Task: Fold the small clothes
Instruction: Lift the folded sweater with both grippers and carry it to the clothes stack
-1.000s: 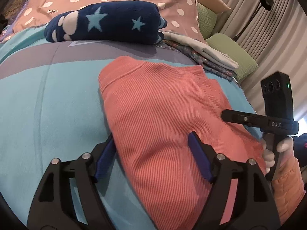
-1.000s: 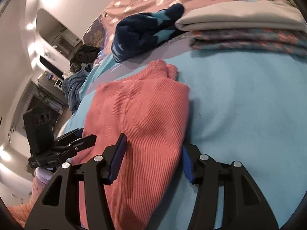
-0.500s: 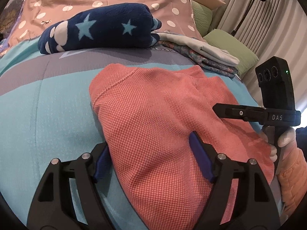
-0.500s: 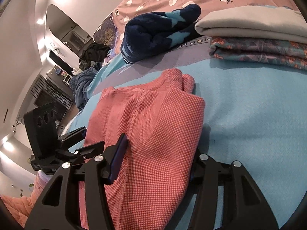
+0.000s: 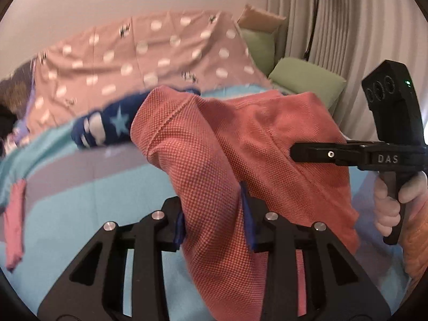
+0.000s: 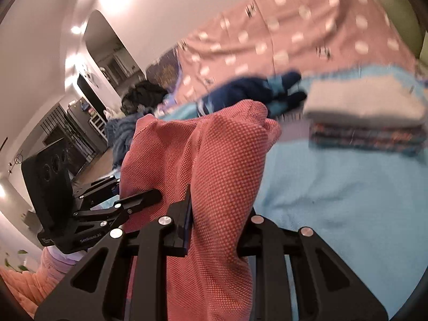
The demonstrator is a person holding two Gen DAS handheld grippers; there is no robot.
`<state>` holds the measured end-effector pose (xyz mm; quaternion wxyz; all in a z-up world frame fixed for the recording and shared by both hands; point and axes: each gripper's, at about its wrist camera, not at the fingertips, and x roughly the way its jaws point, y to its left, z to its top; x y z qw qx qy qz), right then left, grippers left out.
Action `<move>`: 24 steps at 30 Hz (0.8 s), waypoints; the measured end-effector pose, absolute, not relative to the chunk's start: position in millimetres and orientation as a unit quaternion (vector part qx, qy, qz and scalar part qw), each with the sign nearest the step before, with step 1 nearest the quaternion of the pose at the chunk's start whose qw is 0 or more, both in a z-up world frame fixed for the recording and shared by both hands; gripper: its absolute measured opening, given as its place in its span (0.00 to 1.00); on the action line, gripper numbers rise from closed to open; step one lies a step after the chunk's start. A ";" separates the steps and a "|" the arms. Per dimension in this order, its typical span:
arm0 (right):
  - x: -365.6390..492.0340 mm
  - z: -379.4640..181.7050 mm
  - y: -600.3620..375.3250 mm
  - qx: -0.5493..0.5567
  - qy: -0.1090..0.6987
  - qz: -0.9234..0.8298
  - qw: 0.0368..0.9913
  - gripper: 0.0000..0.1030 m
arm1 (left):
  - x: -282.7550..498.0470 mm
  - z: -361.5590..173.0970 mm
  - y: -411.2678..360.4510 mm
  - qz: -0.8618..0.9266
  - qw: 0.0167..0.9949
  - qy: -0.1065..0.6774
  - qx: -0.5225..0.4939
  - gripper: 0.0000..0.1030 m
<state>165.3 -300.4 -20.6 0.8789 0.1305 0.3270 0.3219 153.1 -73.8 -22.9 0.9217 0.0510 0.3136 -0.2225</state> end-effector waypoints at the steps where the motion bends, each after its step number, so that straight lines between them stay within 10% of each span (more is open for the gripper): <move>1: 154.2 -11.3 -302.6 0.126 0.315 0.318 0.885 0.23 | 144.6 -12.2 -76.1 -0.223 0.925 0.303 0.053 0.33; 24: 70.9 120.3 -417.8 0.102 0.173 0.221 0.954 0.22 | 100.3 135.0 -207.0 -0.300 0.924 0.170 0.166 0.32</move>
